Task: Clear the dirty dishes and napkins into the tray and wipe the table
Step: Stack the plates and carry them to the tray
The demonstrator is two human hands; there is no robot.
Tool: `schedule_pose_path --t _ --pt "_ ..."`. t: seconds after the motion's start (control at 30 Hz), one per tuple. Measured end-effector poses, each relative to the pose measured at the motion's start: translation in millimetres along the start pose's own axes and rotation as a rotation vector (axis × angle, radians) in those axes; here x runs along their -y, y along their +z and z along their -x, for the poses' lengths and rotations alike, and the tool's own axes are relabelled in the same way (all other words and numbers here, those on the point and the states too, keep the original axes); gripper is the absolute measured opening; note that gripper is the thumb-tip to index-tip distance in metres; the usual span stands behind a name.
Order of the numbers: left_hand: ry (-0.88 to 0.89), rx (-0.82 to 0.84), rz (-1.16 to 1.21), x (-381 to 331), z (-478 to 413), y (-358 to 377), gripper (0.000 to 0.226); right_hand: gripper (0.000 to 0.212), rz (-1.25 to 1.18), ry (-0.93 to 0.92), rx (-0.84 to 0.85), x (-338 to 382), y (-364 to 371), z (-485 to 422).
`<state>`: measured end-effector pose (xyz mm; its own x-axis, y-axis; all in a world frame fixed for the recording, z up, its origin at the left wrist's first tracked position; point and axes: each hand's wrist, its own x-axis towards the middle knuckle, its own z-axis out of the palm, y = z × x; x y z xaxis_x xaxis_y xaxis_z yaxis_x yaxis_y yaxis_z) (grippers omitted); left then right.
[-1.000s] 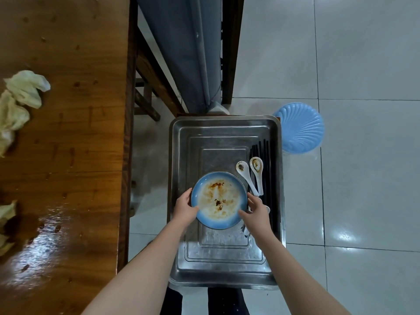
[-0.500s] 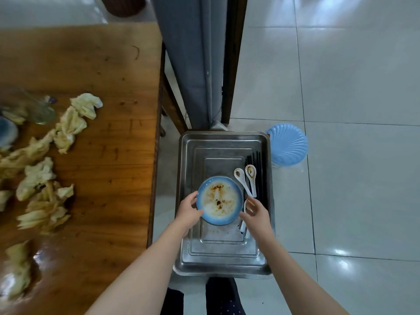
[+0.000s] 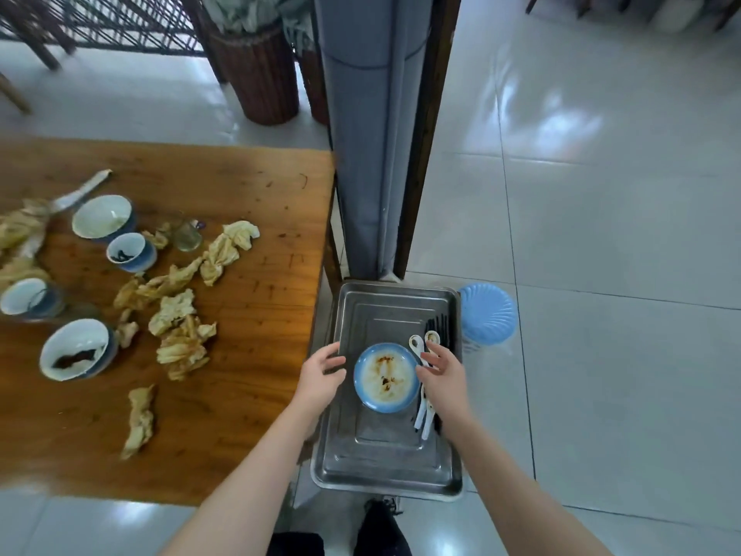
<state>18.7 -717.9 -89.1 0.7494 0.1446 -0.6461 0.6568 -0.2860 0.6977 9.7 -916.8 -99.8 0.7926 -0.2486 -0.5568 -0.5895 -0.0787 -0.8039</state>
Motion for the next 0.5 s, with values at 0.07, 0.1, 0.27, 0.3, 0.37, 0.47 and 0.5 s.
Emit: schedule_pose_path --t 0.07,0.1,0.27,0.3,0.37,0.47,0.5 --pt "0.022 -0.022 0.052 -5 12 -14 0.054 0.047 0.006 -0.031 0.007 11 3 10" --pt "0.029 -0.034 0.076 -7 18 -22 0.054 0.047 0.007 -0.043 0.013 16 5 15" --pt "0.074 -0.098 0.151 -6 44 -65 0.052 0.046 0.060 -0.100 0.055 40 27 43" --pt "0.084 -0.109 0.163 -4 49 -76 0.051 0.046 0.063 -0.119 0.064 43 34 49" --pt "0.093 -0.133 0.178 1 58 -98 0.051 0.045 0.072 -0.158 0.078 49 48 63" --pt "0.117 -0.145 0.205 11 73 -134 0.049 0.044 0.083 -0.190 0.107 57 71 86" --pt "0.126 -0.149 0.218 15 78 -146 0.048 0.045 0.074 -0.201 0.116 59 79 92"
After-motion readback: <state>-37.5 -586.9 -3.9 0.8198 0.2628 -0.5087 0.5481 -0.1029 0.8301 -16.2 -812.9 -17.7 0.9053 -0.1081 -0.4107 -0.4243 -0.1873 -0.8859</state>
